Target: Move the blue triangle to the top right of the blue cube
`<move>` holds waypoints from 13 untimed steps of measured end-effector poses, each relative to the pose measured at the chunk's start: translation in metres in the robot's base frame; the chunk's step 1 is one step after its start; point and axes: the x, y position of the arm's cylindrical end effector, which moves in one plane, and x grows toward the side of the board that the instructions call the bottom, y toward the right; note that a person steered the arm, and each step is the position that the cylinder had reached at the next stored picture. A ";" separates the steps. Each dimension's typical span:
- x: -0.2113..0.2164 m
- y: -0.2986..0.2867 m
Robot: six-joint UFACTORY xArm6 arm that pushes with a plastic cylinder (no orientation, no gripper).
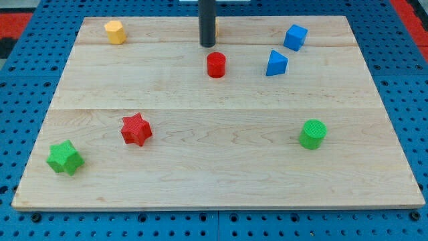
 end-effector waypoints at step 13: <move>-0.010 0.286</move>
